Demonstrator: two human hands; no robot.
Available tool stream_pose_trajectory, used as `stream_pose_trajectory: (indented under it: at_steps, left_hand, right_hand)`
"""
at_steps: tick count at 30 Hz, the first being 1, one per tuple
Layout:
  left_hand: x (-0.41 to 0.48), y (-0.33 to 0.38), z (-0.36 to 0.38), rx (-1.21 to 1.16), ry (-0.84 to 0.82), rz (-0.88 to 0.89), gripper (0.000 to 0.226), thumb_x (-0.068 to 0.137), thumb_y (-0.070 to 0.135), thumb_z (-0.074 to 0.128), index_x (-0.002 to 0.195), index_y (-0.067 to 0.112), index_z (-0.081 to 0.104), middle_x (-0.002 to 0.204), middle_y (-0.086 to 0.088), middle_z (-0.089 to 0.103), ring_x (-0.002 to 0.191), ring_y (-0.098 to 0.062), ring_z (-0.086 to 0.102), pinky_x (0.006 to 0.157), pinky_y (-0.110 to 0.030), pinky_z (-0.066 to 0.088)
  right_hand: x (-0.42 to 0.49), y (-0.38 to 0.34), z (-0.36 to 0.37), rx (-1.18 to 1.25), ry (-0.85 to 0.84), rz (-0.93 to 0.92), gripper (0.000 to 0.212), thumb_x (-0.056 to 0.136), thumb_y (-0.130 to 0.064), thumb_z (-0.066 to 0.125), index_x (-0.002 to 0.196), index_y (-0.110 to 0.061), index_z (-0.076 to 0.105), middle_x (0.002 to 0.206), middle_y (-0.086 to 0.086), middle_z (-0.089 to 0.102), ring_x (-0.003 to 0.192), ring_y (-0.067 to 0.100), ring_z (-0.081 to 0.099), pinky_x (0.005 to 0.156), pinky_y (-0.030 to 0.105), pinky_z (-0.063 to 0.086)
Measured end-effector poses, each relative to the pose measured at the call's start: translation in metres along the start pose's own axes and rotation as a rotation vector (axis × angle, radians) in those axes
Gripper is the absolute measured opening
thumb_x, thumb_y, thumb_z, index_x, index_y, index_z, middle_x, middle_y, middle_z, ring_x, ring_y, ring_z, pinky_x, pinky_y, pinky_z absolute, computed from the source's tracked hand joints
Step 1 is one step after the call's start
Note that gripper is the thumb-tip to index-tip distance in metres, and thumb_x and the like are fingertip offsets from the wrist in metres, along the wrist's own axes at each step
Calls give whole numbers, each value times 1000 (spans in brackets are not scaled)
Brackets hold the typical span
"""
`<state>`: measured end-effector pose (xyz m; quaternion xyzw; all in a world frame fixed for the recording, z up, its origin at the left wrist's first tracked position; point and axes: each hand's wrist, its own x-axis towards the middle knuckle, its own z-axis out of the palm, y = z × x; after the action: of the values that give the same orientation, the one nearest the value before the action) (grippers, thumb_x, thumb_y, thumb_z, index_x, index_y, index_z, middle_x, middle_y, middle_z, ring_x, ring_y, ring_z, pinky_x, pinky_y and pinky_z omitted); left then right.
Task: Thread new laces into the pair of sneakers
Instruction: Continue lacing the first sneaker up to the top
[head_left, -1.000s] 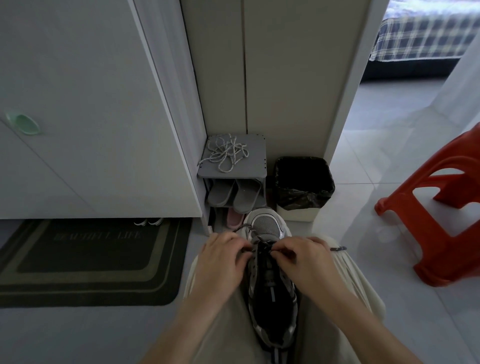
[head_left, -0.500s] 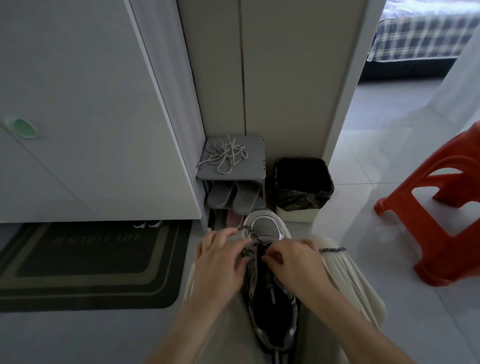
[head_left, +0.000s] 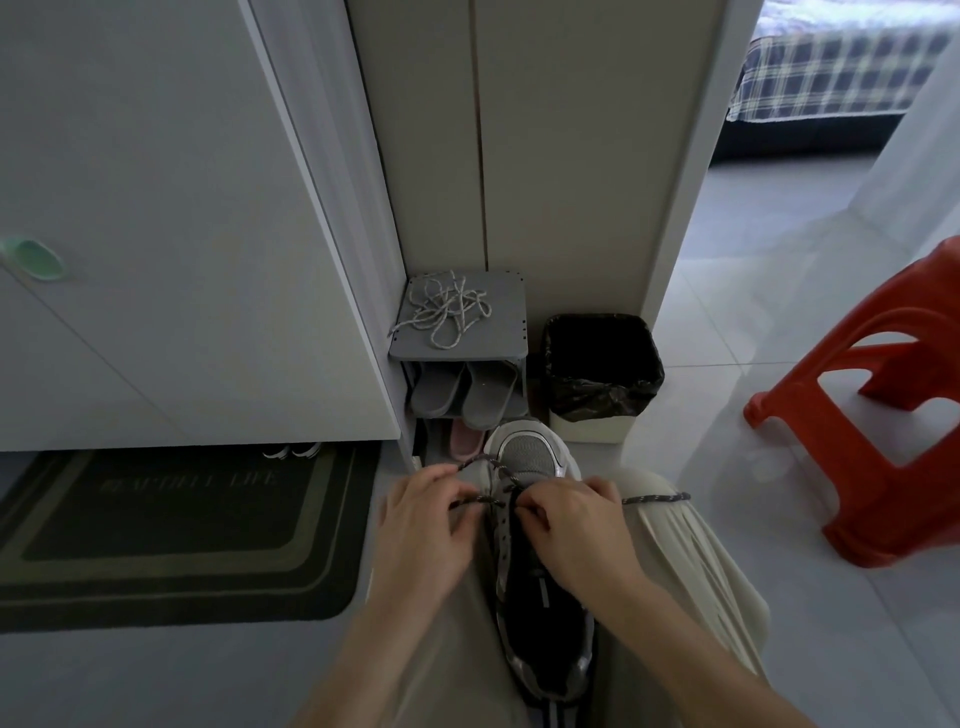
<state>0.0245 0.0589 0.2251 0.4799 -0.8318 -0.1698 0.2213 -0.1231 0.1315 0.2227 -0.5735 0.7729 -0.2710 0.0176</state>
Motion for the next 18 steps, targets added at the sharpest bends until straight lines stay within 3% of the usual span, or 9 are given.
stream_pose_trajectory:
  at_steps: [2, 5, 9, 12, 15, 18]
  left_hand:
    - [-1, 4, 0, 45, -62, 122, 23, 83, 33, 68, 106, 33, 67, 120, 13, 58, 115, -11, 50, 99, -22, 23]
    - [0, 8, 2, 22, -27, 179, 9, 80, 28, 66, 89, 31, 67, 96, 16, 65, 95, -9, 57, 91, -18, 27]
    - [2, 7, 5, -200, -108, 23, 8, 85, 31, 55, 85, 28, 62, 83, 15, 64, 83, -3, 59, 81, -32, 49]
    - [4, 8, -1, -318, -140, -93, 10, 93, 27, 53, 84, 26, 53, 77, 11, 59, 73, -5, 57, 69, -36, 51]
    - [9, 8, -14, -329, -156, -132, 12, 93, 25, 53, 82, 26, 50, 82, 12, 60, 76, -6, 57, 70, -32, 49]
    - [10, 6, -23, -241, -229, -72, 15, 84, 36, 54, 72, 28, 57, 96, 11, 67, 92, -2, 58, 86, -27, 47]
  right_hand:
    - [-1, 1, 2, -22, 12, -23, 22, 76, -36, 46, 67, -29, 64, 64, -13, 63, 60, 9, 60, 68, 27, 21]
    - [-1, 1, 3, -27, 23, -38, 26, 78, -38, 42, 68, -30, 65, 66, -14, 63, 61, 8, 60, 69, 26, 21]
    - [-1, 2, 5, -11, 53, -21, 25, 75, -40, 43, 67, -30, 65, 64, -14, 62, 60, 6, 59, 68, 27, 22]
    - [-2, 3, 6, -17, 61, -1, 19, 72, -36, 48, 62, -29, 64, 59, -14, 58, 55, 7, 57, 68, 27, 22]
    - [-3, 3, 6, 40, 56, -1, 8, 71, -29, 58, 68, -30, 65, 64, -15, 61, 60, 6, 58, 71, 26, 26]
    - [-3, 13, -4, 113, 69, 60, 4, 82, -28, 64, 81, -31, 66, 78, -17, 65, 71, 2, 56, 80, 28, 34]
